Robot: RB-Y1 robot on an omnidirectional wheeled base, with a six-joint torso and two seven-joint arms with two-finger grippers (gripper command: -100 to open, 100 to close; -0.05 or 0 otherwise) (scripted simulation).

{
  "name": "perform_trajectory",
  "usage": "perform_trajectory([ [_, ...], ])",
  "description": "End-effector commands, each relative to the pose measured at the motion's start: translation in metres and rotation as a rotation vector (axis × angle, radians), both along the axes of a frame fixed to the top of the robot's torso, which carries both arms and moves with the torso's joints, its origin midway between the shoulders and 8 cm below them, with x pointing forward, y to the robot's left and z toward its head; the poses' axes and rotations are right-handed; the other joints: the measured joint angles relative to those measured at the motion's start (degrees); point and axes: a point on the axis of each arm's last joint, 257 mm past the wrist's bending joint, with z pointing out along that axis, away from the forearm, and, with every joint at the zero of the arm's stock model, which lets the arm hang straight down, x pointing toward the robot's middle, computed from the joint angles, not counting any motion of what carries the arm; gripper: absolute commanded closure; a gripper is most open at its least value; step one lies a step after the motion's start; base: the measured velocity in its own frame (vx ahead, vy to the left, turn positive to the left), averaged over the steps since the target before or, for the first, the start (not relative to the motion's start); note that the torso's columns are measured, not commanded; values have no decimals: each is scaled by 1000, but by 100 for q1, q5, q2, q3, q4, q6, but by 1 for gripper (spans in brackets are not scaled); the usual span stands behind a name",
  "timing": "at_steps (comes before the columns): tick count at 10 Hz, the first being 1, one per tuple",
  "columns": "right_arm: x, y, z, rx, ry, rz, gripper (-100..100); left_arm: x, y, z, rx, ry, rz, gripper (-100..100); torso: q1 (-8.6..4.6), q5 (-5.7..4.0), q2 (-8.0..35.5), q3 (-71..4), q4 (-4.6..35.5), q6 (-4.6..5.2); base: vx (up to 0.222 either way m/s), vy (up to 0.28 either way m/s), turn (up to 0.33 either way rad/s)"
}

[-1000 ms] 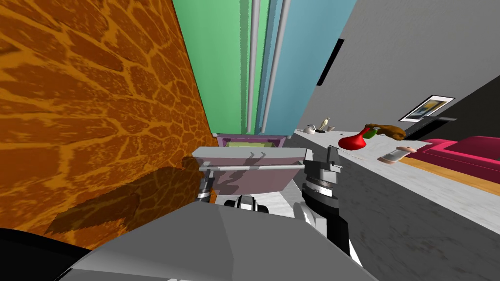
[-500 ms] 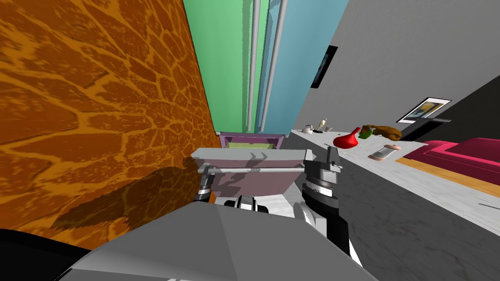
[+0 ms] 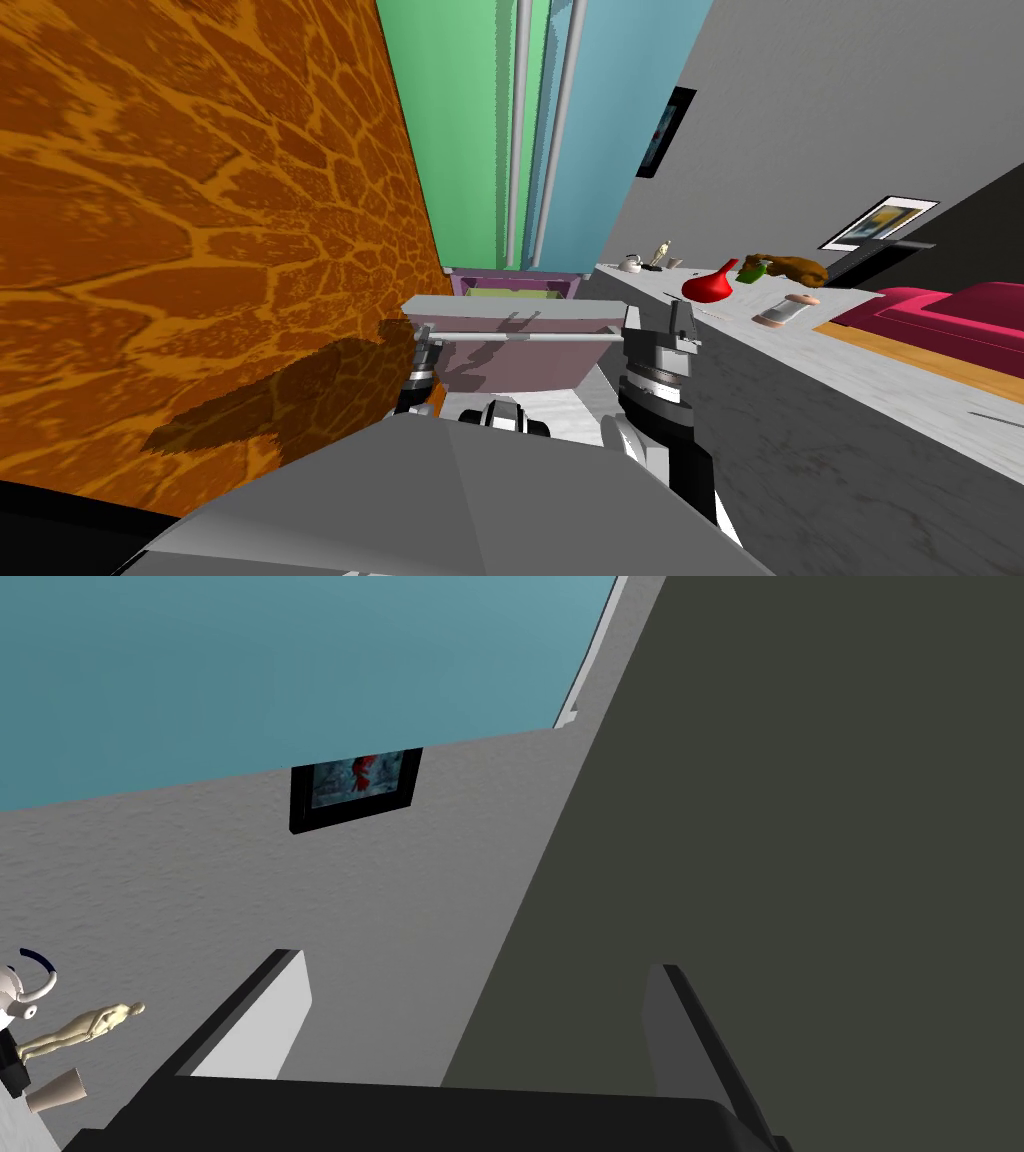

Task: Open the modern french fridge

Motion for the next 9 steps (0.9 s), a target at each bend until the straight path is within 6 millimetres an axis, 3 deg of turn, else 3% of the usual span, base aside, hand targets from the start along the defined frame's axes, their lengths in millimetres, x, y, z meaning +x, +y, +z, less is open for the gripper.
perform_trajectory([
  [1,0,0,0,0,0,0,0,18,2,14,0,2,-6,-100,-11,-11,6,0,11,-1,-60,-24,26],
  [2,0,0,0,0,0,0,0,25,4,20,0,2,-9,-100,-21,-21,19,7,23,-1,-67,-31,18],
  [3,0,0,0,0,0,0,0,17,3,8,-2,19,-6,-100,-27,-28,36,16,32,-7,-25,-13,5],
  [4,0,0,0,0,0,0,0,17,4,6,-4,27,-6,0,-21,-20,27,14,24,-2,0,0,0],
  [9,0,0,0,0,0,0,0,16,4,0,-6,44,-3,0,-5,-3,-2,-2,1,1,0,0,0],
])
